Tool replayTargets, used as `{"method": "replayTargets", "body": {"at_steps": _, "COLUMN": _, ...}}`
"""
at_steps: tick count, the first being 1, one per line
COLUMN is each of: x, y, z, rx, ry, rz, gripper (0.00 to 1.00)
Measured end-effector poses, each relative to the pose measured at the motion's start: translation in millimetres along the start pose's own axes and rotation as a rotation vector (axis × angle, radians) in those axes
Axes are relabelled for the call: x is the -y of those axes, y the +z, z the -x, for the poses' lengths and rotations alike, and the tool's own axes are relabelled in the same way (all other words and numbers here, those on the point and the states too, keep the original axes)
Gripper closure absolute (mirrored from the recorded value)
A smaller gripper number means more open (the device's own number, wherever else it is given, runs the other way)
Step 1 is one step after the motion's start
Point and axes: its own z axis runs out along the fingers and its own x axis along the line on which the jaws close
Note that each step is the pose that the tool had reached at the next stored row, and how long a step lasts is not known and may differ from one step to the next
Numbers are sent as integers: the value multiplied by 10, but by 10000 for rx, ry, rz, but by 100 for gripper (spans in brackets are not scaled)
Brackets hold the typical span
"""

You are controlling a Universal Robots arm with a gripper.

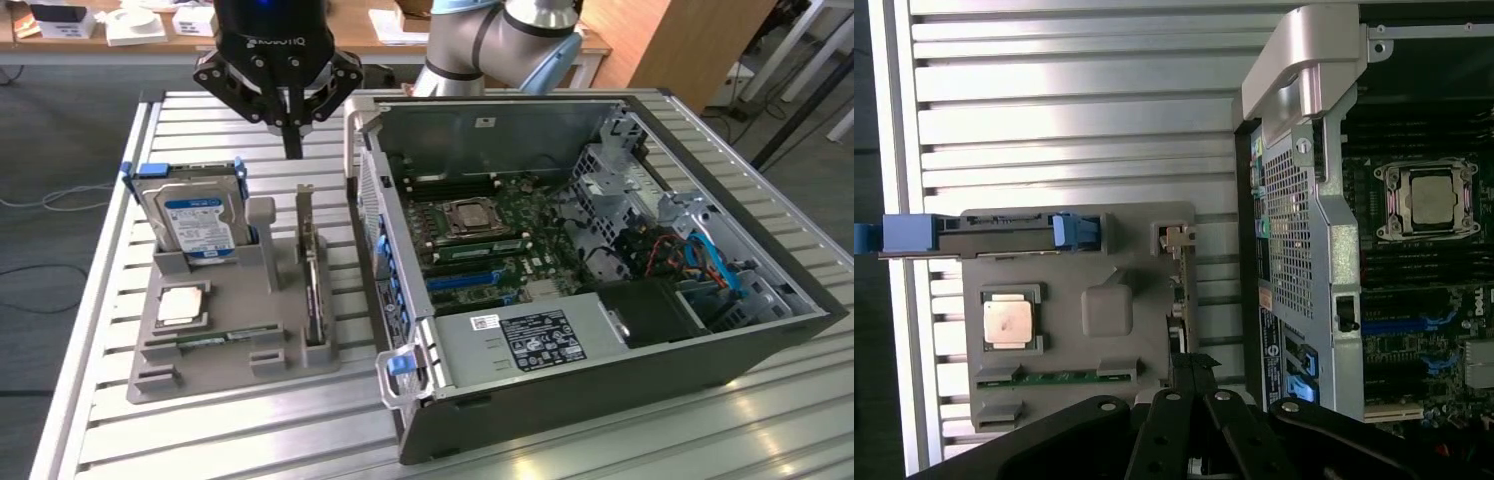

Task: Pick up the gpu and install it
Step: 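Pick up the gpu and move the gpu toward the slot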

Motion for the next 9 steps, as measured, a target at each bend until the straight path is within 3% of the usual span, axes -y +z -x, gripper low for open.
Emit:
{"method": "replayTargets", "body": {"at_steps": 6, "x": 0, "y": 0, "z": 0, "rx": 0, "ry": 0, "rz": 0, "gripper": 89}}
{"method": "replayTargets", "body": {"at_steps": 9, "x": 0, "y": 0, "z": 0, "rx": 0, "ry": 0, "rz": 0, "gripper": 77}}
